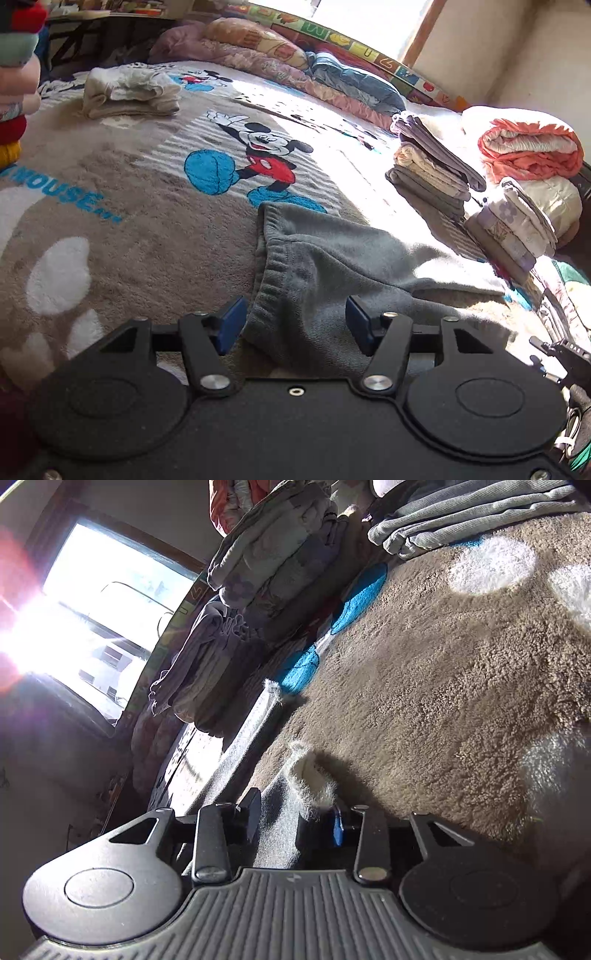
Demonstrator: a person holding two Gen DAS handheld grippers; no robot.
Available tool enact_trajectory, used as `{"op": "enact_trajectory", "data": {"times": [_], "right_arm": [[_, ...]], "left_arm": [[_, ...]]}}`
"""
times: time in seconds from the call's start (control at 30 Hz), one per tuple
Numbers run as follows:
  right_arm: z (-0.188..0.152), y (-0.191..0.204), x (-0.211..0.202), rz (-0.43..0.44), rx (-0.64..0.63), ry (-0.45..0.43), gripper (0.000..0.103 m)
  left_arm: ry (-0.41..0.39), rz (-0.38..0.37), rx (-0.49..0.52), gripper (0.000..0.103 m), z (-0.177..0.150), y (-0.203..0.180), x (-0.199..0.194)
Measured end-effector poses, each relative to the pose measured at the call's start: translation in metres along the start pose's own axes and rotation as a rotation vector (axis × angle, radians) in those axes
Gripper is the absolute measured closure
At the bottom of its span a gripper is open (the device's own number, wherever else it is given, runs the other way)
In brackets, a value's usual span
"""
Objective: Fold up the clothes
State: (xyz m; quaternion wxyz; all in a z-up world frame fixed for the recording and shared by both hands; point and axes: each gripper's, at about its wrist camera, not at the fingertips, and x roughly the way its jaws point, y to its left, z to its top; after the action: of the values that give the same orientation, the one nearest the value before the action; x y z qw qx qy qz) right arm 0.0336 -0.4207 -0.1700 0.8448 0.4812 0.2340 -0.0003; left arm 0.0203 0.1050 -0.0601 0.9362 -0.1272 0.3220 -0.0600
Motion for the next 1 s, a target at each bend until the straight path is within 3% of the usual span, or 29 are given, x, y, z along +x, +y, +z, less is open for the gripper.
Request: {"op": "enact_trajectory", "data": {"times": [0.13,0.17,0.2,0.3,0.4,0.47,0.57,0.6,0.73,0.87,1.0], "right_arm": [[0.000,-0.001,0.000,0.008,-0.011,-0.003,0.062],[-0.001,0.000,0.000,0.009,-0.023,-0.009,0.074],[-0.001,0.001,0.000,0.006,-0.034,-0.011,0.095],[0.003,-0.005,-0.011,0.015,0.027,-0.059,0.096],[0.006,-0.014,-0.017,0.018,0.092,-0.068,0.096],[0.006,-0.020,-0.018,0.016,0.121,-0.066,0.090],[0.007,-0.025,-0.021,0.020,0.146,-0.078,0.056],[0.007,-0.025,-0.021,0.026,0.146,-0.076,0.055],[0.005,-0.020,-0.016,0.025,0.098,-0.047,0.055],[0.000,-0.015,-0.009,0.027,0.061,-0.015,0.081],[-0.001,-0.017,-0.008,0.056,0.085,-0.018,0.091]], "left_arm": [[-0.015,0.049,0.380,0.043,-0.017,-0.033,0.001],[-0.016,0.075,0.474,0.043,-0.024,-0.040,0.004],[-0.008,0.100,0.567,0.043,-0.032,-0.047,0.008],[0.009,0.159,0.842,0.043,-0.058,-0.064,0.023],[0.001,0.181,0.998,0.043,-0.079,-0.067,0.031],[-0.006,0.211,1.075,0.043,-0.089,-0.065,0.038],[0.001,0.245,1.152,0.043,-0.097,-0.063,0.047],[0.003,0.256,1.176,0.043,-0.099,-0.062,0.050],[-0.011,0.279,1.228,0.043,-0.103,-0.061,0.057],[-0.035,0.298,1.272,0.043,-0.106,-0.060,0.063],[-0.071,0.347,1.324,0.043,-0.113,-0.059,0.070]]}}
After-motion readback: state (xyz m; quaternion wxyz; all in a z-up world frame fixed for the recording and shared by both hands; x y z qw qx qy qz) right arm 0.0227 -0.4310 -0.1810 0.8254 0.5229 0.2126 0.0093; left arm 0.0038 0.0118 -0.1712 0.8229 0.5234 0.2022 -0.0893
